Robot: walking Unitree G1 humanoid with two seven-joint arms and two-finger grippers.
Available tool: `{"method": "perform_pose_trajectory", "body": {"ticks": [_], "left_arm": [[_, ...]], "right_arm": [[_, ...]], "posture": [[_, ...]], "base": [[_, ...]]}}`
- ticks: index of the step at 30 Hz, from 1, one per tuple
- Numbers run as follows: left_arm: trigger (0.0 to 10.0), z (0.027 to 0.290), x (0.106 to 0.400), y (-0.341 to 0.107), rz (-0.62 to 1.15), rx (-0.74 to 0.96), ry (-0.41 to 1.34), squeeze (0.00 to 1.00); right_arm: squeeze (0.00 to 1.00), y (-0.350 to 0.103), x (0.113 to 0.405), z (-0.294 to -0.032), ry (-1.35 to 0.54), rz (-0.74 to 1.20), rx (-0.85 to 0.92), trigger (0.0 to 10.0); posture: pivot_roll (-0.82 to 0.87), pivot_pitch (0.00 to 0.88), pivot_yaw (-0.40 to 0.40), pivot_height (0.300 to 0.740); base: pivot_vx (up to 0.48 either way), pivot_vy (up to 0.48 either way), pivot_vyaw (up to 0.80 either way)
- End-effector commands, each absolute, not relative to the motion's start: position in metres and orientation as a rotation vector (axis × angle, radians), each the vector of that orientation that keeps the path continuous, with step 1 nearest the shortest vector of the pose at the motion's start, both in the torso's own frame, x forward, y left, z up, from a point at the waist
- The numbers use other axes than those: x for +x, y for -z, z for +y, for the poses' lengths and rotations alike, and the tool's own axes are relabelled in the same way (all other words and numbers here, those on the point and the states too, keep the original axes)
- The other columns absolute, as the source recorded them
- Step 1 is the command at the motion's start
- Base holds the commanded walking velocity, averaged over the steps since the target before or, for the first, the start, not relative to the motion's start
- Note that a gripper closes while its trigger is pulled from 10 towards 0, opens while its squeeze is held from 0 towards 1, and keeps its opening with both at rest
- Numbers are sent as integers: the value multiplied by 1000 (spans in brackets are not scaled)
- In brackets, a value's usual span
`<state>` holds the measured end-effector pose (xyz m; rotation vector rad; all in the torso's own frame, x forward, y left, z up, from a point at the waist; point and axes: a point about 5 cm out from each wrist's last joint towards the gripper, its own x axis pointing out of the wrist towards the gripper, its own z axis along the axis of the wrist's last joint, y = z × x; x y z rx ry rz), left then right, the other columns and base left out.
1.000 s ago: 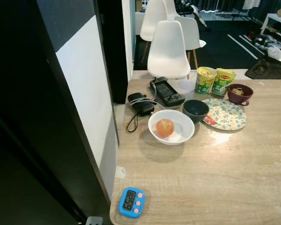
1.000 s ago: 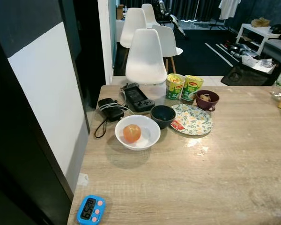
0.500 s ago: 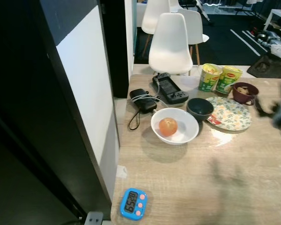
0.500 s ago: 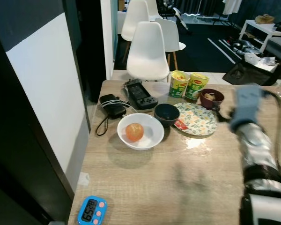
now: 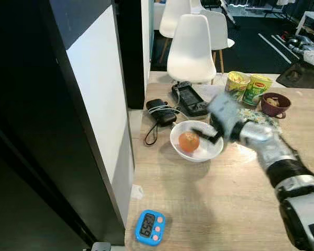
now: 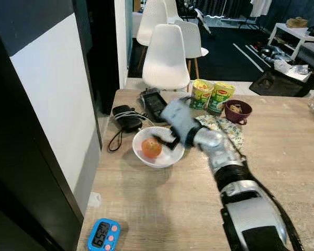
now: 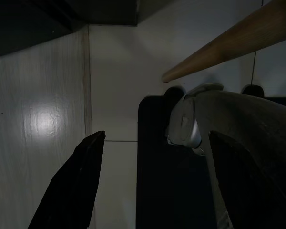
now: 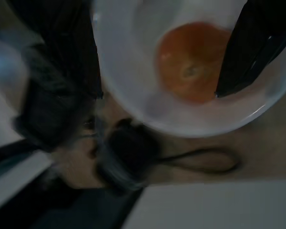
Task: Restocking fridge
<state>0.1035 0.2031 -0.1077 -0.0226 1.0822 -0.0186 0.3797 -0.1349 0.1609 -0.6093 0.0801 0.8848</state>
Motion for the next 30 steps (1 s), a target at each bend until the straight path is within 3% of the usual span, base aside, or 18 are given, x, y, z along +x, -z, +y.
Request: {"method": "perform_pose_trajectory", "body": {"ticks": [1,5,7,20,24,30], "left_arm": [[10000,193,92,112,1124,-47,41,0],[10000,192,92,112,1124,-46,39,0],[10000,192,92,112,1123,-45,38,0],[10000,191,94,112,1119,-49,40,0],[10000,189,94,112,1118,-51,43,0],[10000,188,96,112,1113,-51,47,0]], "right_arm": [[0,-161,379,-133,-946,119,-684,10000],[0,-158,379,-132,-989,165,-760,10000],[0,-148,376,-131,-1042,251,-884,10000],[0,-138,373,-146,-1079,393,-991,10000],[0,-147,378,-147,-1018,335,-957,10000],[0,-170,383,-141,-1021,206,-762,10000]], "posture": [[101,0,-108,740],[103,0,-109,740],[104,0,-110,740],[98,0,-111,740],[98,0,-112,740],[99,0,-113,740]], "base": [[0,0,0],[0,0,0],[0,0,0],[0,0,0],[0,0,0],[0,0,0]]}}
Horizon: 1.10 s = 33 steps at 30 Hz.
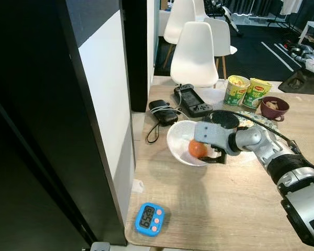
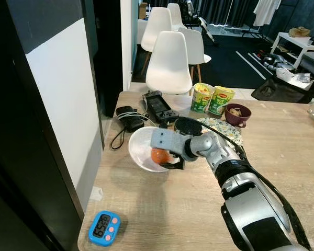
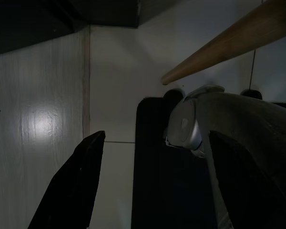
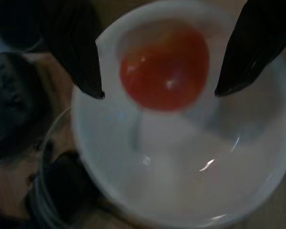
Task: Restocking fridge
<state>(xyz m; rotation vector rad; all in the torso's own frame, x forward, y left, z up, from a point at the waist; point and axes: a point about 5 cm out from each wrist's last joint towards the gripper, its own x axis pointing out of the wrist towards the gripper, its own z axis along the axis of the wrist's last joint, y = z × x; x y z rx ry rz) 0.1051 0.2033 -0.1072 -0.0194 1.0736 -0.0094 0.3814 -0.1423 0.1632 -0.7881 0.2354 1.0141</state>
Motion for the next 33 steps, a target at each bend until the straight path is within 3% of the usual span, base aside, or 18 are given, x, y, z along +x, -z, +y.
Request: {"method": "perform_pose_trajectory", "body": {"ticks": [1,9,14,18,26,33], "left_arm": [[10000,188,96,112,1113,-51,47,0],[10000,187,96,112,1113,-50,48,0],[10000,185,97,112,1111,-48,57,0],[10000,185,97,112,1111,-46,57,0],[10000,185,99,112,1109,-43,59,0],[10000,186,98,112,1111,-41,61,0]], "right_arm": [[0,-174,383,-141,-1024,186,-739,10000],[0,-190,382,-139,-1098,127,-617,10000],[0,-174,364,-142,-1343,259,-651,10000],[0,-159,357,-144,-1406,359,-720,10000],[0,-138,355,-154,-1338,510,-863,10000],[0,-144,359,-157,-1276,498,-877,10000]], "posture": [[100,0,-114,740],[97,0,-115,740],[97,0,-119,740],[96,0,-120,740],[101,0,-117,740],[98,0,-115,740]], "base": [[0,0,0],[0,0,0],[0,0,0],[0,0,0],[0,0,0],[0,0,0]]}}
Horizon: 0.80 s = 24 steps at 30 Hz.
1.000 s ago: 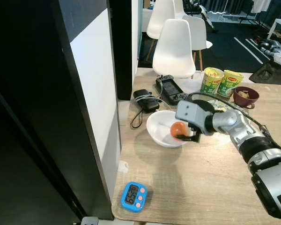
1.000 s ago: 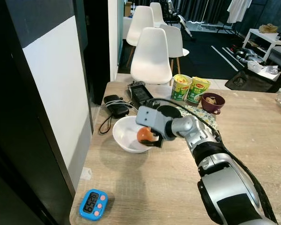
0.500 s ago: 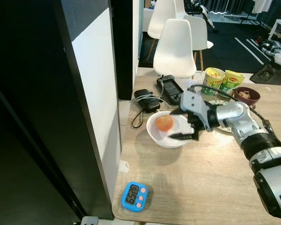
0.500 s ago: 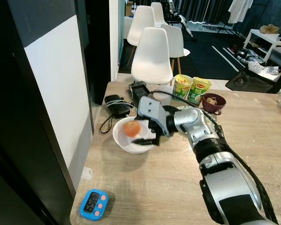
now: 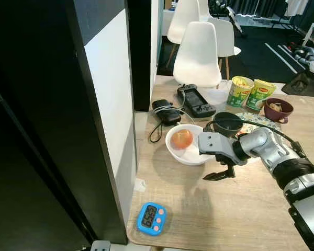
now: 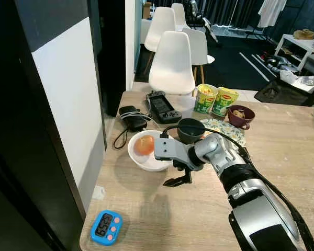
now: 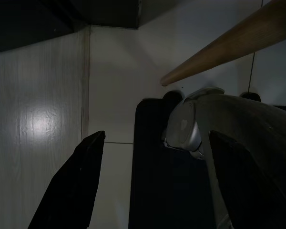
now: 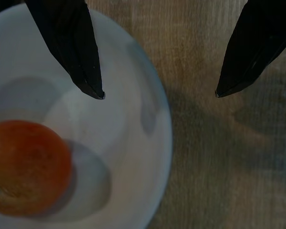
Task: Restocking fridge
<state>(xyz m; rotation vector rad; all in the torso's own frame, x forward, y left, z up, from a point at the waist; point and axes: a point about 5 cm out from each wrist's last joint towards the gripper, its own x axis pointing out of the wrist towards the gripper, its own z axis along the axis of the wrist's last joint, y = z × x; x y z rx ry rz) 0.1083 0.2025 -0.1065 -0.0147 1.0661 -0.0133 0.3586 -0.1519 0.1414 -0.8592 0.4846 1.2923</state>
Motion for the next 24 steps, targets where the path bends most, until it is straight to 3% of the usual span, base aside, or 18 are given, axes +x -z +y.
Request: {"method": "perform_pose_trajectory", "body": {"ticks": [1,11,24], "left_arm": [[10000,186,98,112,1111,-41,62,0],[10000,183,98,112,1116,-40,69,0],[10000,179,95,113,1121,-42,77,0]], "right_arm": [[0,-144,360,-159,-1263,510,-898,10000],[0,-139,362,-156,-1220,535,-996,10000],[0,-139,374,-136,-1066,409,-1018,10000]], "posture": [[96,0,-116,740],[92,0,-118,740],[89,0,-131,740]], "base": [[0,0,0],[0,0,0],[0,0,0]]}}
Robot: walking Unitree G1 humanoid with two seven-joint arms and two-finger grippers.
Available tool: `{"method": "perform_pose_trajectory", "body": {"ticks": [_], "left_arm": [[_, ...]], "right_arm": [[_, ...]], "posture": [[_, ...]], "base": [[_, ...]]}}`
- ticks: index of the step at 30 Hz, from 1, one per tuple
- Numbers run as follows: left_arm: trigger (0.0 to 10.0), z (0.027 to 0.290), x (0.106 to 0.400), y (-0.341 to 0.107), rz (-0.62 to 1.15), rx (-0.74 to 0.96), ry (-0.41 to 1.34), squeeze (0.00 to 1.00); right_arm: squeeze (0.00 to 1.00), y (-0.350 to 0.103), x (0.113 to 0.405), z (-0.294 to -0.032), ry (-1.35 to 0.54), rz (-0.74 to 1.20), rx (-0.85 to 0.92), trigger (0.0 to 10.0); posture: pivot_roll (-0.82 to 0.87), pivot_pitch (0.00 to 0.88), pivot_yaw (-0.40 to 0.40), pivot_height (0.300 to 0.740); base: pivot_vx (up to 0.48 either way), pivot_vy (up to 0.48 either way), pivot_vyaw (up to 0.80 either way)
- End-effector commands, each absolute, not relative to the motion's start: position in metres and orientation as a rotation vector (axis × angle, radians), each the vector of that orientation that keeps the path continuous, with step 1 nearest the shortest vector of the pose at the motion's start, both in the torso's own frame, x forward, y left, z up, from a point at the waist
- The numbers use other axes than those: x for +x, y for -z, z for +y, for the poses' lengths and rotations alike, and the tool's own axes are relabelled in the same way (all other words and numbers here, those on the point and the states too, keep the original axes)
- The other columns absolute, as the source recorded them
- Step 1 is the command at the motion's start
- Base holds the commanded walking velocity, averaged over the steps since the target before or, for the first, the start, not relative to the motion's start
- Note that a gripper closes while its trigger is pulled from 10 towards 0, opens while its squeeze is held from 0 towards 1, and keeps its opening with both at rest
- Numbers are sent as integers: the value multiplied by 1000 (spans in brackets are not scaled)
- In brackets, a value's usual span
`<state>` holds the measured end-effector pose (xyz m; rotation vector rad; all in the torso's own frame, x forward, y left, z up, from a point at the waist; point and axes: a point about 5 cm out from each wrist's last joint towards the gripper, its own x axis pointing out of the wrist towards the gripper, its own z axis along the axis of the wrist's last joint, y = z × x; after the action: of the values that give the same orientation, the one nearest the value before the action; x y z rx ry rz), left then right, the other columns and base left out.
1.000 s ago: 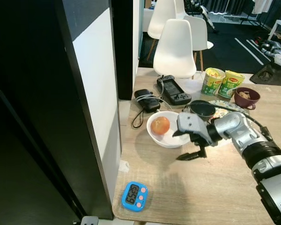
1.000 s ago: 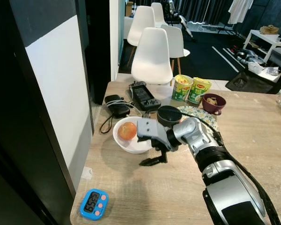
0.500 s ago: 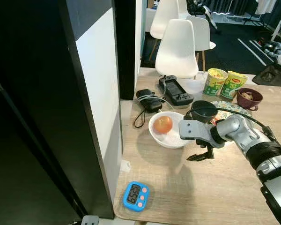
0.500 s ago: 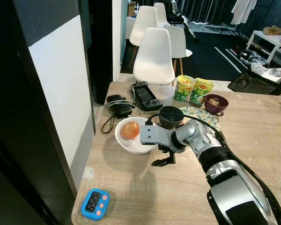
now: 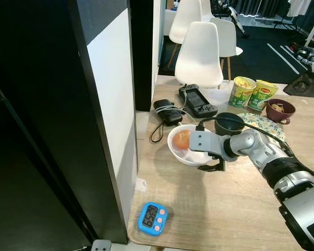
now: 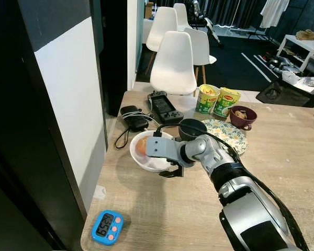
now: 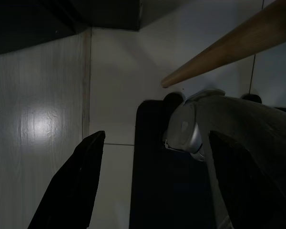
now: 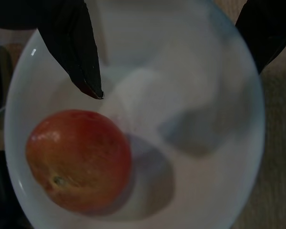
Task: Restocking fridge
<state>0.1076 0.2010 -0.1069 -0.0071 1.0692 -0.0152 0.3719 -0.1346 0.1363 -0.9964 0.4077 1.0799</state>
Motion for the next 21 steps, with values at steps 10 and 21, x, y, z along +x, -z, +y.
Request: {"method": "perform_pose_trajectory", "body": {"ticks": [10,21], "left_arm": [[10000,177,92,114,1130,-47,72,0],[10000,177,92,114,1132,-48,68,0]], "right_arm": [[0,-135,373,-138,-1109,471,-1109,10000],[0,-134,370,-137,-1149,464,-1122,0]], "posture": [[87,0,-140,740],[84,0,-141,740]], "base": [[0,0,0],[0,0,0]]}}
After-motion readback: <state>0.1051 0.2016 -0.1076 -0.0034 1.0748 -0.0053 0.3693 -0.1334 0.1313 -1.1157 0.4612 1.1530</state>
